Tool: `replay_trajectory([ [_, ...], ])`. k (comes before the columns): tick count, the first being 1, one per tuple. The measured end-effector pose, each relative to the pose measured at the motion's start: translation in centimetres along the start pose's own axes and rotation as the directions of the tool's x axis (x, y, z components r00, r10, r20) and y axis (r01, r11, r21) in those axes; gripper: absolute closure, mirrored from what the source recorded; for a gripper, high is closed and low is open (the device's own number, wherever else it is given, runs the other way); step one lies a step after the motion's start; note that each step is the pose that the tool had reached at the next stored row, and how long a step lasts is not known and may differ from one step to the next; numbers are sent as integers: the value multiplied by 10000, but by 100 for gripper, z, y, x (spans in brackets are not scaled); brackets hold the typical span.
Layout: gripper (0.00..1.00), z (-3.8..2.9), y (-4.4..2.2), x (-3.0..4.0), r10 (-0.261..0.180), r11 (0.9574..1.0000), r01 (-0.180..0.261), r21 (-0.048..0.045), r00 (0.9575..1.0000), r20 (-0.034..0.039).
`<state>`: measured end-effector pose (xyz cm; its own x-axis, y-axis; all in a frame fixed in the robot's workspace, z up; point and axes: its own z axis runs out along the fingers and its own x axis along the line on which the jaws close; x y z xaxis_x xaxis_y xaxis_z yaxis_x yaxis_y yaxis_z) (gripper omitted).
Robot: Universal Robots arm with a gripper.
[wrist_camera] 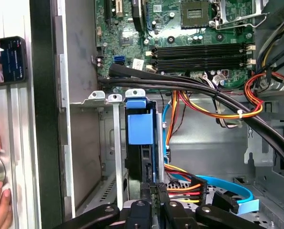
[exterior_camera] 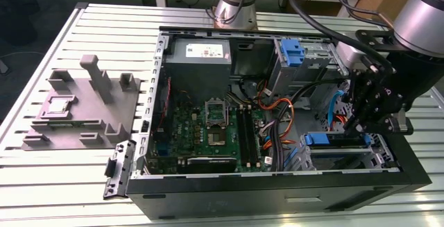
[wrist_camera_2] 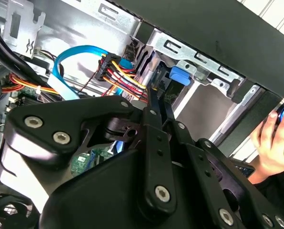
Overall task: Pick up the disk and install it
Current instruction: 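Insert the first disk wire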
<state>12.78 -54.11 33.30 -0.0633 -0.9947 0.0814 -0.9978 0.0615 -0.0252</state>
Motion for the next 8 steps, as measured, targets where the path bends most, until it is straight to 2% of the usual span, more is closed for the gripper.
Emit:
replay_trajectory([
  [8, 83, 5, -1, 1, 155, 9999, -155, -25, 9999, -6],
])
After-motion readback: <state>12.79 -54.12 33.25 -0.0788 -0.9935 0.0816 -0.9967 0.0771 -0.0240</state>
